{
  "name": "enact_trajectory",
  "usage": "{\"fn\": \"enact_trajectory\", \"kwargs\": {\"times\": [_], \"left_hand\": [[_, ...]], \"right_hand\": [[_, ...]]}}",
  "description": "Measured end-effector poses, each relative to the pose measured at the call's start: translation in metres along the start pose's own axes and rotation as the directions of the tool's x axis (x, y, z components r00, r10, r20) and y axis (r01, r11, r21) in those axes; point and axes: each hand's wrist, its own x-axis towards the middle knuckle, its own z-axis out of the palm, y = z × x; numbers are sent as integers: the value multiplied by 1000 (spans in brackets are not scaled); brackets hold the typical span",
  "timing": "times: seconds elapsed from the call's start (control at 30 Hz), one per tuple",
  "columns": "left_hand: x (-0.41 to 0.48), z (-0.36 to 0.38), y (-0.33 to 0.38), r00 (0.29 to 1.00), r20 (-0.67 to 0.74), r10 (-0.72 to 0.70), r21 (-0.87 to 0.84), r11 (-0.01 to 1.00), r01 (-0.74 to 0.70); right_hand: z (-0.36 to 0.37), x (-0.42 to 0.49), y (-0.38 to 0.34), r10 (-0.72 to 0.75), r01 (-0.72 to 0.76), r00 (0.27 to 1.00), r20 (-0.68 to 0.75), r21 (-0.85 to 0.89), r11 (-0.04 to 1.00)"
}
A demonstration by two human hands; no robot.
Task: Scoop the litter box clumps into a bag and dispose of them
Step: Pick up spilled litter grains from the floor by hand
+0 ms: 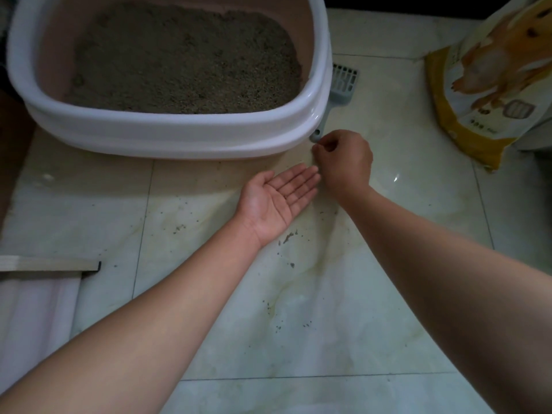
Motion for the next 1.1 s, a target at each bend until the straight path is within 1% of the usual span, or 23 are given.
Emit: {"fn": "enact_trajectory", "kwargs": {"times": [0.1,0.17,0.27,0.33,0.37,0.4,0.47,0.5,0.53,0.57,0.63,0.67,0.7,0.73,0.77,0.83,0.9,1.0,1.03,1.1], "left_hand": [[0,-1,3,1000,1,3,-2,1000,-3],[-1,-3,5,1000,2,8,1,1000,-8],[-2,-5,7,1000,-12,24,3,1000,-24],[-2,-7,8,999,-20,36,6,999,-36],[-3,-7,8,999,-24,39,9,999,-39],[-3,-8,9,999,-27,42,12,999,-42],[-3,-9,9,998,-36,46,19,999,-46],[-2,-9,9,998,-43,46,27,999,-45],[-2,-9,10,998,-51,47,36,998,-45],[-1,-10,10,997,-58,49,45,998,-46],[0,-9,11,996,-72,54,64,997,-49],[0,-8,11,996,-76,50,69,997,-45],[-1,-8,11,996,-75,44,68,997,-39],[-1,-9,11,997,-71,39,59,998,-35],[-2,-10,11,997,-62,36,47,998,-34],[-3,-13,12,999,-28,22,18,1000,-22],[-6,-14,13,1000,-6,16,-6,1000,-16],[-10,-16,15,1000,-4,28,-24,999,-28],[-12,-17,15,999,-3,32,-26,999,-32],[-15,-19,15,1000,11,26,-25,999,-26]], "right_hand": [[2,1,0,-66,66,998,17,-57,996],[4,3,2,-130,134,991,34,-131,982],[10,5,4,-275,291,957,93,-316,903],[9,6,5,-307,337,941,139,-380,861],[6,5,6,-297,331,943,148,-367,869],[2,4,6,-269,300,953,139,-311,902],[-8,-6,6,-205,214,975,89,-107,971],[-13,-15,6,-215,216,975,57,-10,976],[-17,-27,3,-265,263,963,42,43,964],[-20,-40,1,-341,338,938,60,58,940],[-19,-62,-3,-479,480,864,154,33,877],[-17,-68,-2,-514,520,837,187,21,854],[-15,-70,-1,-523,528,831,189,24,849],[-14,-71,1,-508,509,846,162,39,860],[-14,-69,3,-469,464,876,114,64,883],[-14,-60,9,-325,321,946,21,103,941],[-14,-43,18,-161,162,987,-16,88,983],[-10,-17,21,0,2,1000,-22,86,996],[-8,-10,19,30,-28,999,-22,90,996],[-4,-2,12,44,-43,999,-18,76,996]]}}
